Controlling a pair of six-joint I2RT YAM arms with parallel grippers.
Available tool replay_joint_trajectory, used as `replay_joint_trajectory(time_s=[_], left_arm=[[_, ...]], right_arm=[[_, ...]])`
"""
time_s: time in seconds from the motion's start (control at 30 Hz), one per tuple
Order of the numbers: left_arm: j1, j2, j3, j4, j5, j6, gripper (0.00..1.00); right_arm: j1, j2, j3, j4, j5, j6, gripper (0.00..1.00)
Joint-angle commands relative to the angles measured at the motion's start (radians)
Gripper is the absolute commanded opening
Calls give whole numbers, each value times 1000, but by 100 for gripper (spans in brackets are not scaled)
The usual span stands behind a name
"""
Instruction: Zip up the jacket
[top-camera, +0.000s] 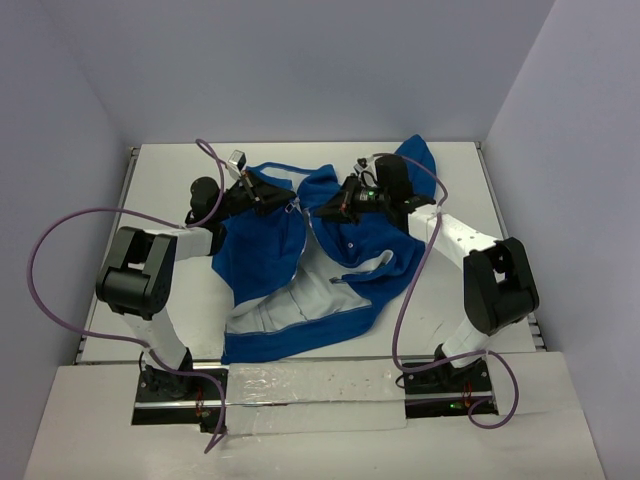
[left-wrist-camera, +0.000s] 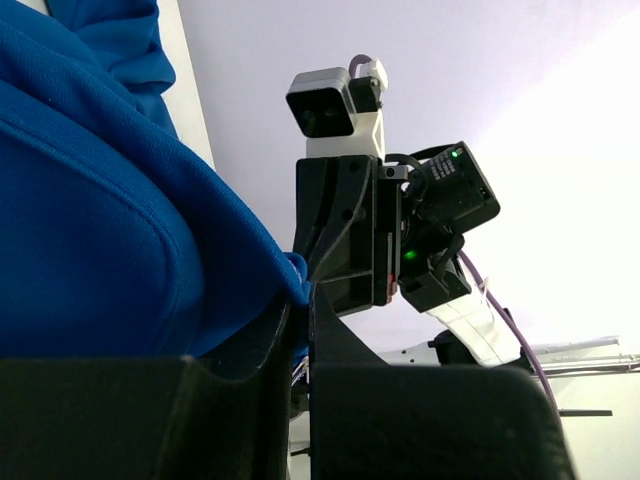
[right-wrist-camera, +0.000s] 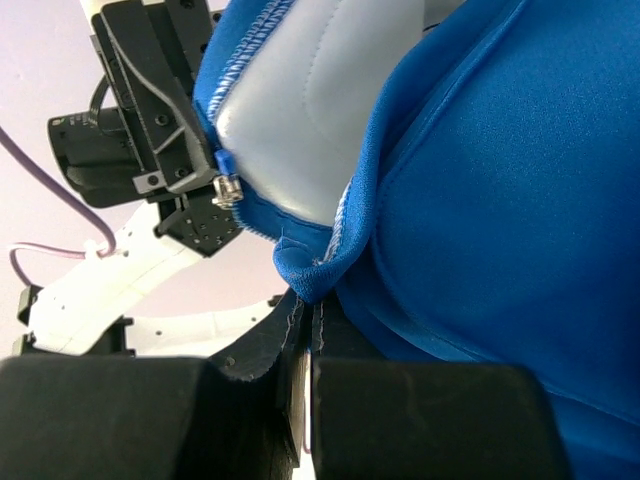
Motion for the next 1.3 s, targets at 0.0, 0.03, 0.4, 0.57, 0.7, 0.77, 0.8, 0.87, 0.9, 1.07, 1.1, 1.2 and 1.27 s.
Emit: replay_joint_trajectory(time_s=[0.0,0.03,0.4,0.57,0.7,0.77,0.8,0.87,0.9,1.07,1.1,1.2,1.27], left_arm=[[1,-63,11,-3,-23,61,0],[2,-65,12,-9,-23,67,0],[1,-66,23,-28,-30,80,0],[1,-69,23,-31,-29,83,0],[1,-74,25,-28,-31,81,0],[1,-75,24,-34,-32,84,0],[1,-77,24,-34,-32,84,0],[1,-80,21,-30,-31,85,0],[1,-81,20,-28,-30,85,0],[1,-83,26,-31,-20,90,0],[1,-83,27,-37,-22,95,0],[1,-79,31,-27,-23,93,0],[1,-77,32,-25,-23,90,0]], right_arm=[[23,-21,79,19,-7,39,0],[23,-20,81,14,-6,50,0],[33,5,88,15,-16,135,0],[35,18,95,25,-25,149,0],[37,30,107,23,-31,156,0],[38,35,110,20,-33,158,0],[38,37,112,19,-34,161,0],[39,41,108,29,-36,177,0],[39,42,105,37,-38,186,0],[38,55,91,93,-68,239,0],[38,58,89,105,-72,252,0],[39,63,88,125,-78,269,0],[39,63,88,133,-84,279,0]])
